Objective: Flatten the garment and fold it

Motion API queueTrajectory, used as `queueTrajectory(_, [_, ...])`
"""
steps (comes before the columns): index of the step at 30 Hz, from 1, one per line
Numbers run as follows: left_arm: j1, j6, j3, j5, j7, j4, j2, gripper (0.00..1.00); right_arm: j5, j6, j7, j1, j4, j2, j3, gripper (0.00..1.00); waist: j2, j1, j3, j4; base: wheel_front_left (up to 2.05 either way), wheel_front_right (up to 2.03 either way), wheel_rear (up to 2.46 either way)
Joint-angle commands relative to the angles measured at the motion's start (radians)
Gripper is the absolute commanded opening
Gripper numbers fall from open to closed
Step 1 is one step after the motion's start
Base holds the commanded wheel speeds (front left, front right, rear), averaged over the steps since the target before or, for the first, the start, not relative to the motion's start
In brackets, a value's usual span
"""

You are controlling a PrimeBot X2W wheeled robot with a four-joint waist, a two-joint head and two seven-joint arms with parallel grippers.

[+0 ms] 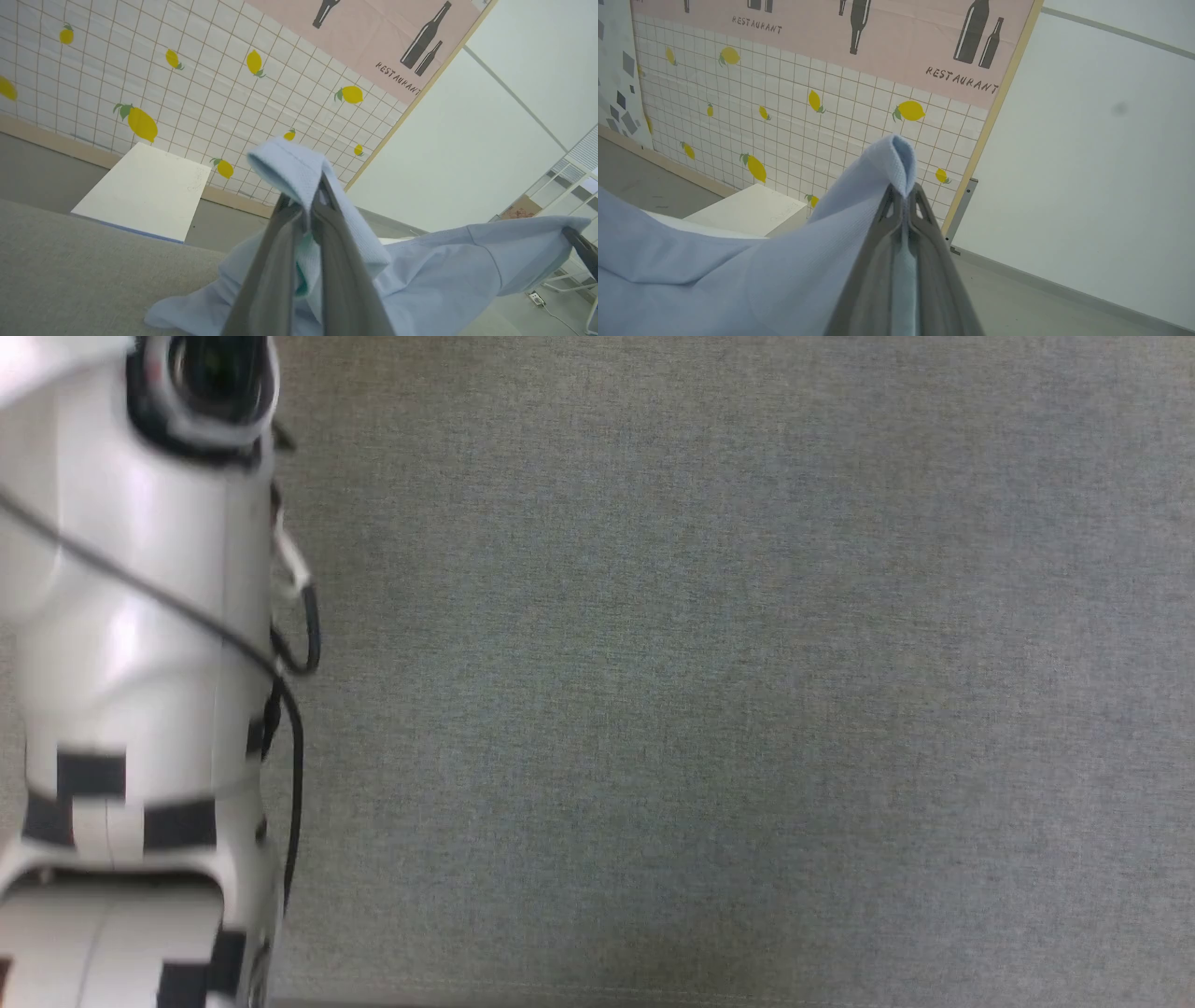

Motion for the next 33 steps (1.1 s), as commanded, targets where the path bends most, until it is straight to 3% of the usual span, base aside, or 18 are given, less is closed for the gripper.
queueTrajectory(1, [0.050,0.014,0.009,-0.015,0.016,-0.052,0.012,0.00,0.042,-0.002,0.012,0.055,-0.046,-0.030,-0.008,0.00,0.0000,-0.0001,0.002,-0.002,0.00,0.00,0.00])
queueTrajectory(5, [0.214,0.049,0.020,-0.034,0.061,-0.231,0.025,0.00,0.139,-0.002,0.036,0.240,-0.206,-0.079,-0.072,0.00,0.0000,-0.0001,-0.021,-0.003,0.00,0.00,0.00])
queueTrajectory(9, [0.417,0.075,0.021,-0.036,0.061,-0.351,0.023,0.00,0.182,-0.002,0.055,0.469,-0.318,-0.060,-0.159,0.00,0.0000,-0.0001,-0.100,-0.002,0.00,0.00,0.00])
queueTrajectory(20, [0.966,0.094,0.001,-0.013,-0.016,-0.508,0.015,0.00,0.127,-0.002,0.176,1.010,-0.612,0.167,-0.458,0.00,0.0000,-0.0001,-0.332,0.000,0.00,0.00,0.00])
queueTrajectory(28, [1.253,0.071,0.031,-0.120,-0.035,-0.508,-0.015,0.00,0.061,-0.002,0.260,1.294,-0.759,0.377,-0.634,0.00,0.0000,-0.0001,-0.479,0.003,0.00,0.00,0.00])
queueTrajectory(33, [1.384,0.062,0.043,-0.165,-0.022,-0.524,-0.014,0.00,0.043,-0.002,0.285,1.427,-0.803,0.463,-0.696,0.00,0.0000,-0.0001,-0.556,-0.008,0.00,0.00,0.00])
